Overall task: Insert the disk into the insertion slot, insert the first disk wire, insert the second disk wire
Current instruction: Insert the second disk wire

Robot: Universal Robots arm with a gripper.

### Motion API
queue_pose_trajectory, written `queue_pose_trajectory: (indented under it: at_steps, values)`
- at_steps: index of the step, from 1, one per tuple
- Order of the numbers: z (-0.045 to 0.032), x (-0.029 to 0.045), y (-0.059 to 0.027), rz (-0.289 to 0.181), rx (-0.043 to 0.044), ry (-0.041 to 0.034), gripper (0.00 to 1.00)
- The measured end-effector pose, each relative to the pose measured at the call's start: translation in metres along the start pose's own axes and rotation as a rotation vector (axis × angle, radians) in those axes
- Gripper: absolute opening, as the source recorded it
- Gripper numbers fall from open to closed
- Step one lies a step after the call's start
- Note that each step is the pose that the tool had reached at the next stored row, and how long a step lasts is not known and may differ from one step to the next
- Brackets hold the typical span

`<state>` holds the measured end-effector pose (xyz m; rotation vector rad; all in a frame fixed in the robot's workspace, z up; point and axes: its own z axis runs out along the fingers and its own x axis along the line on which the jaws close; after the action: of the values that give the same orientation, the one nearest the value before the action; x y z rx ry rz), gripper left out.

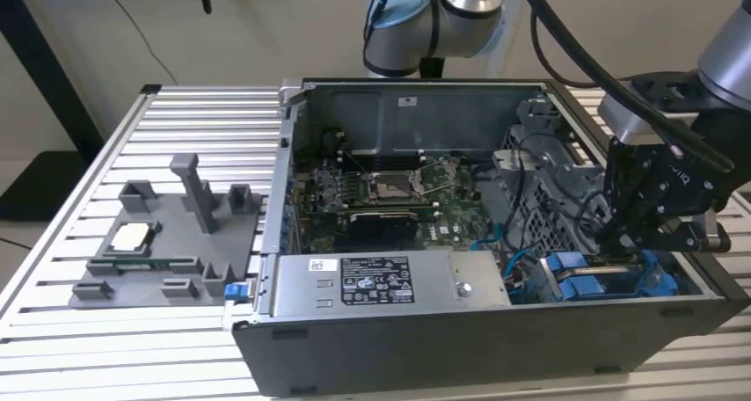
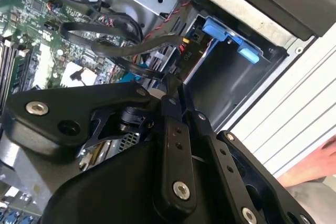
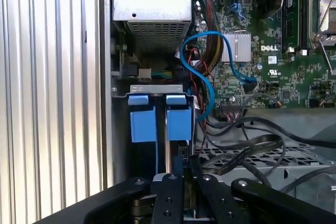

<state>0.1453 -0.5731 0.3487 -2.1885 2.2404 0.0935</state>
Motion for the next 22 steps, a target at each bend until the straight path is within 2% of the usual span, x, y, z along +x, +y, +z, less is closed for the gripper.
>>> queue_pose_trajectory:
  at_steps: [14,19,22]
  values:
    - [0.0061,-0.0001,-0.0035,-0.035,-0.0009,-0.0078,0.16]
    - [0.0133,0.0002,-0.0039,-0.041,-0.0013,-0.0058,0.16]
    - [0.0143,0.0002,-0.0040,-0.043,-0.0012,-0.0088,0.18]
